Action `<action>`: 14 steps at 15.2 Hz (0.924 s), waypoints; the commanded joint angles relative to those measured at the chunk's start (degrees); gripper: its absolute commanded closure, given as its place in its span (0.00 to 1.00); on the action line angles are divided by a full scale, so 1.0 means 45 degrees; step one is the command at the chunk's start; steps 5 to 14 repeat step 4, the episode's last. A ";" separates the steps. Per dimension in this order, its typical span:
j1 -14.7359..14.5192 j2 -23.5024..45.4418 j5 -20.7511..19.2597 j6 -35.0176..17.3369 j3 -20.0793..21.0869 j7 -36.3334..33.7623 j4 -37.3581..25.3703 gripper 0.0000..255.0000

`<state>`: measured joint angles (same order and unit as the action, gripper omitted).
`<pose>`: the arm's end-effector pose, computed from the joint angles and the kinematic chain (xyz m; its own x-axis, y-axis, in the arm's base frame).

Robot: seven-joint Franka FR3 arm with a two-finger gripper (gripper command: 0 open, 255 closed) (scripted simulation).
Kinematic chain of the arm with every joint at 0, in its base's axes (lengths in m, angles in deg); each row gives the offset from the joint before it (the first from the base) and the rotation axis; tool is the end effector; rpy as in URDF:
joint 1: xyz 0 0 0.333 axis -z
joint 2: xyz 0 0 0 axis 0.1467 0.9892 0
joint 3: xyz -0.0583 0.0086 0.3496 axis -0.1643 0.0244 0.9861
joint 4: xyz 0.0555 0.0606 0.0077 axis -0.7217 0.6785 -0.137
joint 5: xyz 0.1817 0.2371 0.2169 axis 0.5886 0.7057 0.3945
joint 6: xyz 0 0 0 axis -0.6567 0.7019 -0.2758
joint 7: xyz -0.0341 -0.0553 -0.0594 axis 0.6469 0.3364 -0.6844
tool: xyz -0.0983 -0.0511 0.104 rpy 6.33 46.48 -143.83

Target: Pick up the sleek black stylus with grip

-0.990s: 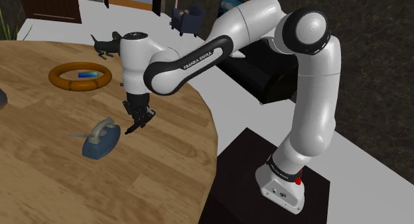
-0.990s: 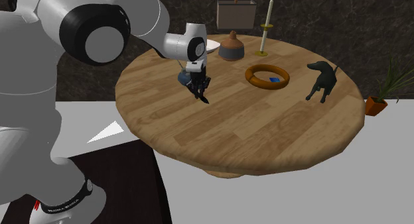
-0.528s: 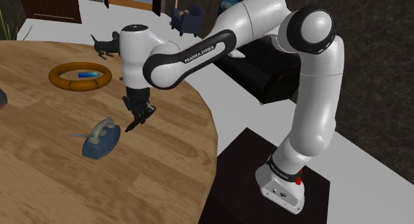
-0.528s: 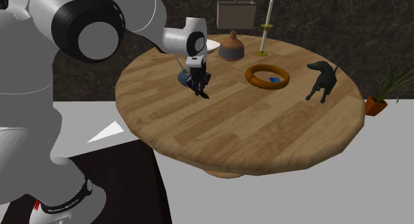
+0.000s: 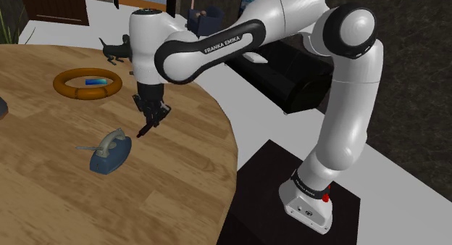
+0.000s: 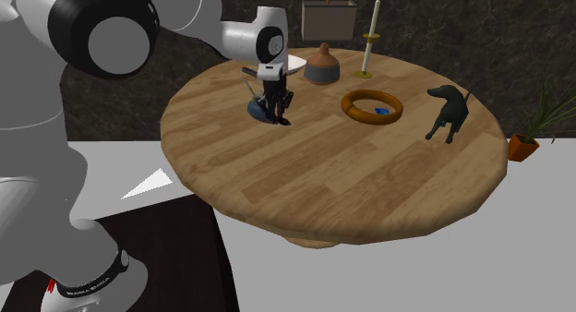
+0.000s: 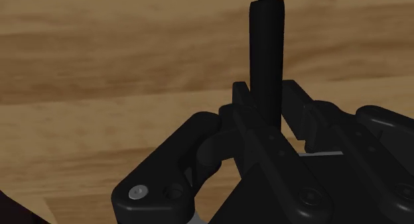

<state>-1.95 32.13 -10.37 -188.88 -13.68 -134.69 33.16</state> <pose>0.5354 0.3035 0.3635 0.2564 -0.9658 0.0398 -0.9666 -0.2559 0.0156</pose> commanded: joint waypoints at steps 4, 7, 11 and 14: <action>0.0091 -0.0267 0.0241 0.0442 0.0124 0.0173 -0.0243 1.00; 0.0091 -0.0267 0.0241 0.0442 0.0124 0.0173 -0.0243 1.00; 0.0091 -0.0267 0.0241 0.0442 0.0124 0.0173 -0.0243 1.00; 0.0091 -0.0267 0.0241 0.0442 0.0124 0.0173 -0.0243 1.00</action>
